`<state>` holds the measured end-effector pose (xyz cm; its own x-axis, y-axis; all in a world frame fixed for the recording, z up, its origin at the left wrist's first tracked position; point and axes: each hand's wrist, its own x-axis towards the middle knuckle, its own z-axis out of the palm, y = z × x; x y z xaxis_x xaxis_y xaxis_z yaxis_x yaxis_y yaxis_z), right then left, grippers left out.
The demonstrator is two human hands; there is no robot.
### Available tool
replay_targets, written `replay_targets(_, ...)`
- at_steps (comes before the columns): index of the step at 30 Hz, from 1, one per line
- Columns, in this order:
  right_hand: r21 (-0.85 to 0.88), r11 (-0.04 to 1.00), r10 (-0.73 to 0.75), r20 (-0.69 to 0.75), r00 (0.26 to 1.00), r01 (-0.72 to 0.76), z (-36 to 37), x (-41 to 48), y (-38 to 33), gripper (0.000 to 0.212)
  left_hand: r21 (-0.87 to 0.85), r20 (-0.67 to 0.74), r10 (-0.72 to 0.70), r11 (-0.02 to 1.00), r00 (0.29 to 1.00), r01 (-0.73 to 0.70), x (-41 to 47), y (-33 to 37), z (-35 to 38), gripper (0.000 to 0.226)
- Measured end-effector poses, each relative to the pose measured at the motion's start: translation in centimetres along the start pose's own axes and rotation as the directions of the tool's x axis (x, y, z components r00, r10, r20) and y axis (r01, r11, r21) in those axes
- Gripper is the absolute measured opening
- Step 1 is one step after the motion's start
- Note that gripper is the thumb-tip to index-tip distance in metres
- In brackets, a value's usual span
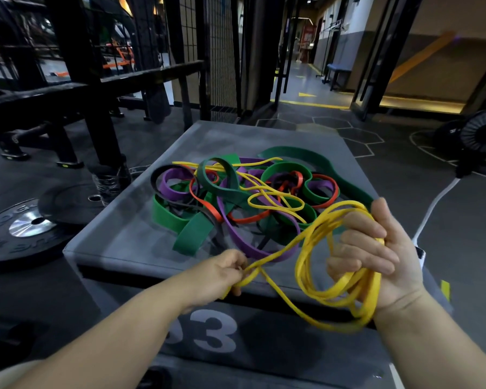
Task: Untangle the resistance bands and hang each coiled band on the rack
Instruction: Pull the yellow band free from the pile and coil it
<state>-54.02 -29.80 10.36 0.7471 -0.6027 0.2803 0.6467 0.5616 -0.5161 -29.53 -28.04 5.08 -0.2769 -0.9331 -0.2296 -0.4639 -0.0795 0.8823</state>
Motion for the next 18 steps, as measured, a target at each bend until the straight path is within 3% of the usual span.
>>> replay_targets(2,0.010,0.999,-0.032,0.008,0.999,0.032,0.1,0.1,-0.1,0.052,0.017,0.023,-0.024,1.000,0.999,0.024,0.0,0.1,0.2,0.010)
replay_targets(7,0.041,0.997,-0.069,-0.002,0.998,0.069,-0.1,0.1,-0.3,0.060,0.023,0.072,0.044,0.999,0.996,-0.045,-0.3,0.3,0.2,0.050)
replay_targets(13,0.036,0.995,-0.095,-0.015,0.995,0.096,-0.2,-0.4,-1.1,0.058,0.054,0.009,0.242,0.969,0.970,-0.243,-0.4,1.0,-0.4,0.004)
replay_targets(18,0.036,0.995,-0.095,-0.016,0.995,0.096,-0.3,-0.7,-1.1,0.057,0.058,-0.031,0.242,0.969,0.970,-0.240,-0.3,0.6,-1.5,0.012)
